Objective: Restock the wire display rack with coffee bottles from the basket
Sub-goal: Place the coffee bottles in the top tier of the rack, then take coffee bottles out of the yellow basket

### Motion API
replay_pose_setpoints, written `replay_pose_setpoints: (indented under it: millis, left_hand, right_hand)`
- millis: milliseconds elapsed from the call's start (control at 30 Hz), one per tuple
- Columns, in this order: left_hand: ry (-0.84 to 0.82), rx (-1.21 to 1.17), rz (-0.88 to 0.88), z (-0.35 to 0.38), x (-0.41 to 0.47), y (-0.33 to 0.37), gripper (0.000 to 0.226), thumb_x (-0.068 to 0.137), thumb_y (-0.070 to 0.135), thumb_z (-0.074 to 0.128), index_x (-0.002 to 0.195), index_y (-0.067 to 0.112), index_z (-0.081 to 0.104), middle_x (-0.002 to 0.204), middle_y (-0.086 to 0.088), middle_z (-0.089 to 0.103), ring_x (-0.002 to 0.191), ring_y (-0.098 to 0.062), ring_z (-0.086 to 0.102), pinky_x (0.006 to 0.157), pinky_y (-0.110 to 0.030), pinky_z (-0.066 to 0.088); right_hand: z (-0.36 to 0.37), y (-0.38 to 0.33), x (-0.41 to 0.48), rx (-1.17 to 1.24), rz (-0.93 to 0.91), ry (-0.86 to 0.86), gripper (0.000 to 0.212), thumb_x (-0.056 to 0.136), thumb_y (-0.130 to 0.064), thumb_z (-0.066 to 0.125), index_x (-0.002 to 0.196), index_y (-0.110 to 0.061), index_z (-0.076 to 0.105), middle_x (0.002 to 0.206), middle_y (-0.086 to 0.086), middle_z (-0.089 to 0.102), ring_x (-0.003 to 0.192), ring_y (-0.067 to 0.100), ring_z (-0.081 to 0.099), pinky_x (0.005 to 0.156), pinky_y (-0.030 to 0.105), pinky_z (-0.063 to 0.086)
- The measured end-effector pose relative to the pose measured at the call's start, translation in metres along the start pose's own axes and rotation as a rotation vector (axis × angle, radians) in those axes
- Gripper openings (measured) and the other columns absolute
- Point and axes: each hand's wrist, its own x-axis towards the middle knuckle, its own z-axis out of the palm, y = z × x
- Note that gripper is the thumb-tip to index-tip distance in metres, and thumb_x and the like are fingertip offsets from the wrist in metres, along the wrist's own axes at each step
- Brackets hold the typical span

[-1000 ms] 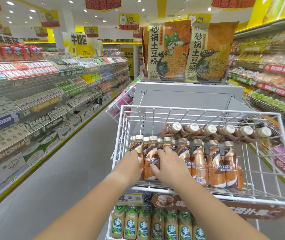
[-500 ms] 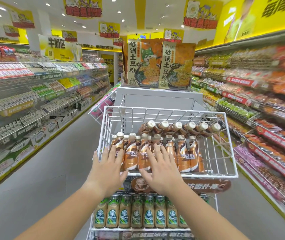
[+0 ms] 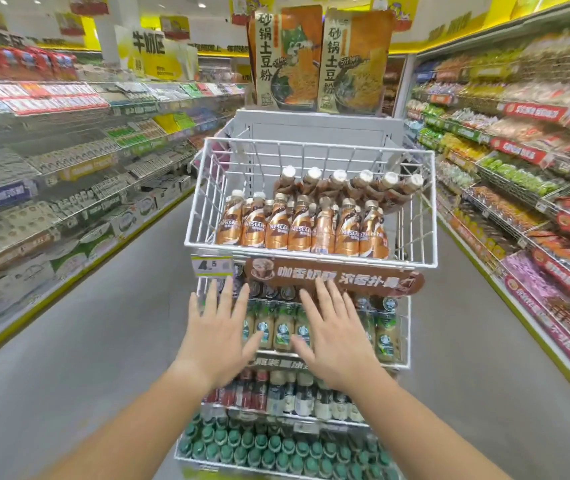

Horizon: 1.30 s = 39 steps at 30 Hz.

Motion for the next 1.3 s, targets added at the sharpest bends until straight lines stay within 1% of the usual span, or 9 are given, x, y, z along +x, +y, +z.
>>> replay_pose_setpoints:
  millis: [400, 500, 567, 667, 767, 867, 1033, 1133, 1300]
  left_hand:
    - [-0.299, -0.01, -0.023, 0.218, -0.109, 0.048, 0.086, 0.097, 0.067, 0.029, 0.163, 0.017, 0.007, 0.17, -0.016, 0.004, 0.156, -0.036, 0.008, 0.122, -0.059, 0.009]
    - [-0.321, -0.039, 0.017, 0.28, -0.13, 0.052, 0.085, 0.096, 0.064, 0.038, 0.162, 0.013, 0.019, 0.168, -0.019, 0.017, 0.154, -0.039, 0.019, 0.12, -0.06, 0.017]
    - [-0.369, -0.065, 0.063, 0.336, -0.146, 0.057, 0.083, 0.096, 0.062, 0.033, 0.159, 0.009, 0.026, 0.164, -0.023, 0.026, 0.15, -0.042, 0.026, 0.117, -0.061, 0.026]
    - [-0.454, -0.123, 0.076, 0.422, -0.173, 0.069, 0.088, 0.094, 0.066, 0.014, 0.161, 0.01, 0.019, 0.166, -0.021, 0.022, 0.152, -0.04, 0.023, 0.118, -0.057, 0.026]
    - [-0.526, -0.172, 0.066, 0.516, -0.204, 0.081, 0.088, 0.093, 0.066, 0.019, 0.162, 0.012, 0.013, 0.168, -0.018, 0.017, 0.154, -0.037, 0.018, 0.12, -0.054, 0.024]
    - [-0.604, -0.209, 0.023, 0.608, -0.243, 0.094, 0.084, 0.097, 0.065, 0.027, 0.162, 0.012, 0.015, 0.167, -0.018, 0.02, 0.154, -0.037, 0.019, 0.121, -0.054, 0.025]
    - [-0.735, -0.225, -0.016, 0.735, -0.281, 0.118, 0.089, 0.092, 0.069, 0.017, 0.161, 0.013, 0.013, 0.167, -0.016, 0.02, 0.154, -0.036, 0.016, 0.121, -0.052, 0.027]
    - [-0.788, -0.276, -0.085, 0.789, -0.281, 0.134, 0.088, 0.093, 0.07, 0.021, 0.161, 0.015, 0.012, 0.166, -0.014, 0.021, 0.153, -0.035, 0.018, 0.123, -0.054, 0.02]
    - [-0.88, -0.682, -0.381, 0.842, -0.261, 0.154, 0.091, 0.092, 0.071, 0.045, 0.16, 0.018, 0.014, 0.159, -0.013, 0.026, 0.144, -0.037, 0.035, 0.114, -0.05, 0.031]
  right_hand:
    - [0.221, -0.026, -0.123, 0.125, 0.093, -0.328, 0.08, 0.098, -0.066, 0.019, 0.16, -0.022, -0.004, 0.167, 0.012, -0.013, 0.153, 0.032, -0.01, 0.121, 0.054, 0.002]
    - [0.284, -0.036, -0.152, 0.128, 0.114, -0.362, 0.08, 0.097, -0.065, 0.022, 0.16, -0.019, 0.005, 0.168, 0.014, -0.004, 0.153, 0.034, 0.0, 0.121, 0.054, 0.008]
    - [0.34, -0.042, -0.177, 0.134, 0.125, -0.41, 0.08, 0.097, -0.064, 0.026, 0.16, -0.018, 0.01, 0.167, 0.016, 0.003, 0.153, 0.035, 0.004, 0.121, 0.052, 0.01]
    - [0.426, -0.051, -0.214, 0.228, 0.181, -0.488, 0.081, 0.095, -0.065, 0.025, 0.16, -0.019, 0.013, 0.167, 0.015, 0.01, 0.153, 0.034, 0.005, 0.121, 0.05, 0.012]
    - [0.515, -0.058, -0.248, 0.276, 0.255, -0.562, 0.083, 0.092, -0.066, 0.02, 0.16, -0.02, 0.015, 0.167, 0.013, 0.013, 0.153, 0.032, 0.007, 0.121, 0.047, 0.014]
    - [0.602, -0.064, -0.284, 0.272, 0.28, -0.634, 0.081, 0.094, -0.066, 0.027, 0.16, -0.021, 0.015, 0.166, 0.012, 0.015, 0.152, 0.031, 0.009, 0.121, 0.045, 0.014]
    - [0.722, -0.07, -0.318, 0.285, 0.31, -0.751, 0.08, 0.095, -0.065, 0.03, 0.159, -0.022, 0.009, 0.166, 0.011, 0.013, 0.152, 0.031, 0.01, 0.12, 0.044, 0.015]
    - [0.773, -0.068, -0.316, 0.298, 0.303, -0.739, 0.077, 0.094, -0.062, 0.035, 0.156, -0.02, 0.017, 0.161, 0.013, 0.025, 0.145, 0.033, 0.024, 0.116, 0.045, 0.025]
    - [0.829, -0.059, -0.29, 0.263, 0.32, -0.709, 0.073, 0.096, -0.055, 0.041, 0.154, -0.013, 0.025, 0.143, 0.013, 0.043, 0.129, 0.034, 0.041, 0.104, 0.044, 0.036]
